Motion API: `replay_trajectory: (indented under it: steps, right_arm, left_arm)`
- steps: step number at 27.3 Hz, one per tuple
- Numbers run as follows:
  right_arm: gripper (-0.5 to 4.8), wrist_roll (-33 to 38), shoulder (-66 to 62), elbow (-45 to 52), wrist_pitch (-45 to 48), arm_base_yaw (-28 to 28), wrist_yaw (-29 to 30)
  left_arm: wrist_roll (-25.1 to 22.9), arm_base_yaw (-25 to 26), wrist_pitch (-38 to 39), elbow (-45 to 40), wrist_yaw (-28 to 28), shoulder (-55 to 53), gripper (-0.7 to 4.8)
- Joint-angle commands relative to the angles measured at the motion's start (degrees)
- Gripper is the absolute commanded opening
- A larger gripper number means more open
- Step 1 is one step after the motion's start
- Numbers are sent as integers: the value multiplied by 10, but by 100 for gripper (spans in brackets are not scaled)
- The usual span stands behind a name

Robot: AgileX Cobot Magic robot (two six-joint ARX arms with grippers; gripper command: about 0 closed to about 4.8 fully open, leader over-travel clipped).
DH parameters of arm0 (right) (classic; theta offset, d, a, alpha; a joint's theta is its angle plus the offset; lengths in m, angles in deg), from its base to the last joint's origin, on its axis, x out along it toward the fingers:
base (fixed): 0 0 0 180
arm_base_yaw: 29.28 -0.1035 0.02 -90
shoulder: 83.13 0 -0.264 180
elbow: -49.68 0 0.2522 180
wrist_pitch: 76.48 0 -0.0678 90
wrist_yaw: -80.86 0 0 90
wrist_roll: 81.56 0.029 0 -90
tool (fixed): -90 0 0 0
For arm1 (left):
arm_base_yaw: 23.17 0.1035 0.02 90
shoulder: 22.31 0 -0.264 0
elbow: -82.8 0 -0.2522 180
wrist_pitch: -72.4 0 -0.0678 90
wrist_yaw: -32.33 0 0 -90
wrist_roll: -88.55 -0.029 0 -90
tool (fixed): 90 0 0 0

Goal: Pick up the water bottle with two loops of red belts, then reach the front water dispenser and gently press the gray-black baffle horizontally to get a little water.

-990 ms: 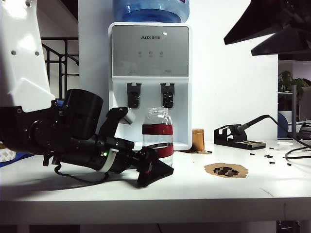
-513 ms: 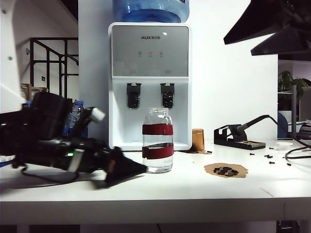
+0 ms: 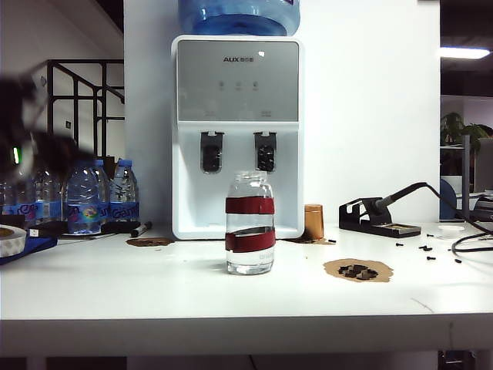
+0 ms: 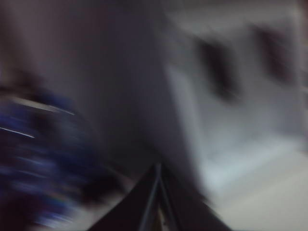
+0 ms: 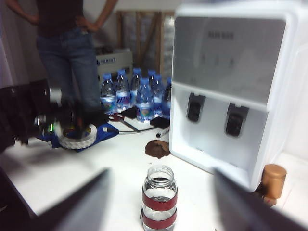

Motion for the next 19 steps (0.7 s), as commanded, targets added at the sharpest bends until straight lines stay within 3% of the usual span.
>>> replay_trajectory:
  steps: [1, 2, 4, 7, 9, 13, 14, 16, 19]
  right_arm:
    - [40, -14, 62, -2, -54, 0, 0]
    - [-8, -14, 80, -2, -66, 0, 0]
    - [-3, -14, 105, -3, -87, 0, -12]
    - [-3, -13, 140, -2, -134, 0, -30]
    - [-3, -9, 172, -2, -181, 0, -31]
    - [-3, 9, 248, -2, -227, 0, -47]
    - [-3, 15, 286, -2, -238, 0, -59]
    - [-3, 15, 337, 0, -263, 0, -97]
    - [-3, 15, 360, 0, -296, 0, -112]
  left_arm:
    - [9, -1, -14, -2, -193, 80, -5]
    - [9, -2, -10, -4, -241, 109, -5]
    - [-3, -2, 18, -7, -311, 165, -5]
    - [-13, -1, 121, -13, -343, 256, -5]
    - [-5, -1, 288, -25, -340, 363, -5]
    - [78, -2, 502, -38, -318, 516, -5]
    - [106, -2, 584, -40, -304, 575, -5]
    - [118, -2, 705, -40, -261, 654, -5]
    - [119, -2, 809, -41, -222, 729, -5]
